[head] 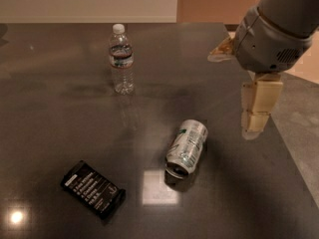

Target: Place 7up can upright

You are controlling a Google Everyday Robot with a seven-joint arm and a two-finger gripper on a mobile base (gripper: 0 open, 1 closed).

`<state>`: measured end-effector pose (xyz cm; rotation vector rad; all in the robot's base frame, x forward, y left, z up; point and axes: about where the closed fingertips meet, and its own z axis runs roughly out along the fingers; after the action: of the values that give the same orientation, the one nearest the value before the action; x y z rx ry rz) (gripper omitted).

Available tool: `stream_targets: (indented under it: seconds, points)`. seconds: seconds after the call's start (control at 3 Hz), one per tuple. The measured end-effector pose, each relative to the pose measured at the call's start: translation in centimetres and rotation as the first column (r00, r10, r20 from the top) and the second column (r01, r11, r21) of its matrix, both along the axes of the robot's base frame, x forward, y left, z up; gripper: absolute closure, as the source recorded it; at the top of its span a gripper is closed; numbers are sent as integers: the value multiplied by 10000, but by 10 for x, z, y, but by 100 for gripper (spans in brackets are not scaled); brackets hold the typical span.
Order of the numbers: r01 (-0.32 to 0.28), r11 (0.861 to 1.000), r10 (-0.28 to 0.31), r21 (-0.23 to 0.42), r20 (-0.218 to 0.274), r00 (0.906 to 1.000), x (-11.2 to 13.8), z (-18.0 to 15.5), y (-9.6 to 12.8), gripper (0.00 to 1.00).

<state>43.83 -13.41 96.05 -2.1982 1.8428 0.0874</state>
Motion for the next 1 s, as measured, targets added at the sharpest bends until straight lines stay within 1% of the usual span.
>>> stream_targets:
  seconds: [0.33, 0.67, 1.0]
  points:
    - [-1774, 9840, 1773, -134, -112, 9841, -12, -18, 26, 0]
    - [-3108, 9504, 3101, -119, -386, 9499, -22, -43, 41, 0]
    - [-4409, 8972, 4393, -243, -528, 8968, -34, -67, 53, 0]
